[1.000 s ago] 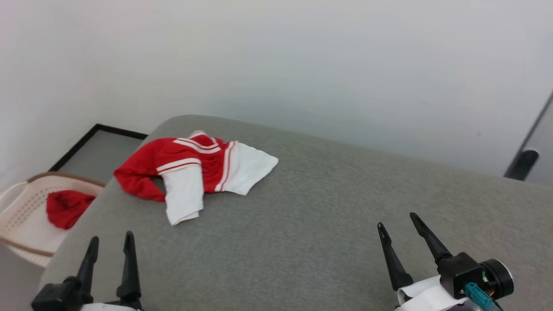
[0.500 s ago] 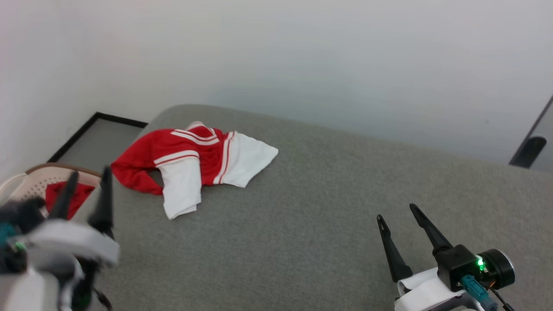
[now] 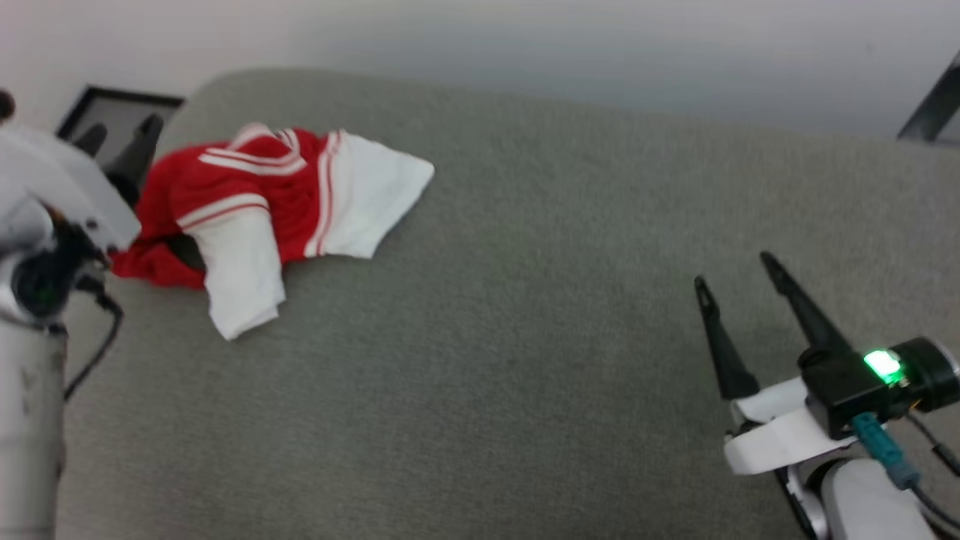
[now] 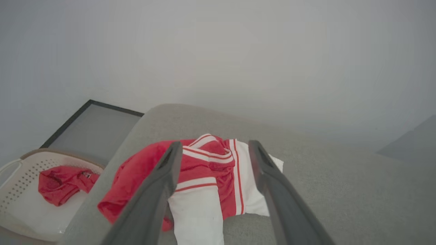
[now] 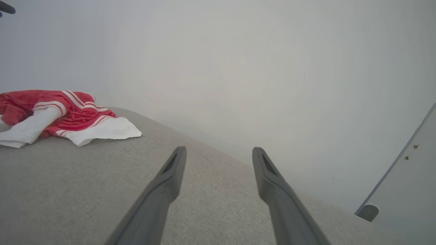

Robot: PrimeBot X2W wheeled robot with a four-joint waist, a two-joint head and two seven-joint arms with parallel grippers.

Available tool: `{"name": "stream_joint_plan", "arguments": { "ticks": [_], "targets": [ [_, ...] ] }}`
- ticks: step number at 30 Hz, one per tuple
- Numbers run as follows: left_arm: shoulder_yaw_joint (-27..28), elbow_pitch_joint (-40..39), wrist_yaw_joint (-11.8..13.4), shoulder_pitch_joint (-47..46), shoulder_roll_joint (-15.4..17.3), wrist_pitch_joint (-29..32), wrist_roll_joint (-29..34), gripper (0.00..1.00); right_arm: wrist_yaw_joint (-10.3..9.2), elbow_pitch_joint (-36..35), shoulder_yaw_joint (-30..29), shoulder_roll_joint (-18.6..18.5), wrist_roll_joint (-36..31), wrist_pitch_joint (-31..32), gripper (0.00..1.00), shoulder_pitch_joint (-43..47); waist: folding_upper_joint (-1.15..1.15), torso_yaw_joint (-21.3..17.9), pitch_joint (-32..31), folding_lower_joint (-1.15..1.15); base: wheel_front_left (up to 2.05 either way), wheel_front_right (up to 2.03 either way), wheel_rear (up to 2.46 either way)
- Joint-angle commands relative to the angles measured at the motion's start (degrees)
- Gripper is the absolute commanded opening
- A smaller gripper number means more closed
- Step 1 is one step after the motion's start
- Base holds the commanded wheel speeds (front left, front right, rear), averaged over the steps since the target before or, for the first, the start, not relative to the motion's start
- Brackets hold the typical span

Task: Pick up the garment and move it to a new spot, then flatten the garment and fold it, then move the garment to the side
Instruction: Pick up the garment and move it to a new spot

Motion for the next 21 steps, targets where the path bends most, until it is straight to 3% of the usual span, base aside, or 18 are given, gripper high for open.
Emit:
{"name": "stream_joint_plan", "arguments": {
  "ticks": [1, 9, 21],
  "targets": [
    [-0.44, 1.46, -0.16, -2.01, -0.24, 1.29, -0.46, 1.0, 0.0, -0.57, -0.34, -0.48, -0.13, -0.05, 1.0, -1.08, 0.0, -3.21, 8.29, 0.0, 0.0, 0.0, 0.0],
    [-2.85, 13.68, 3.04, -11.74, 1.11, 10.6, 0.42, 1.0, 0.0, -4.25, -0.13, -1.86, 0.56, 0.97, 1.0, -3.1, 0.0, -6.15, 14.45, 0.0, 0.0, 0.0, 0.0],
    [-5.19, 25.02, 7.2, -17.25, 0.69, 19.83, 0.98, 1.0, 0.0, -9.15, 0.04, -2.64, 1.49, 3.48, 1.0, -4.42, 0.0, -9.18, 20.79, 0.0, 0.0, 0.0, 0.0]
  ]
}}
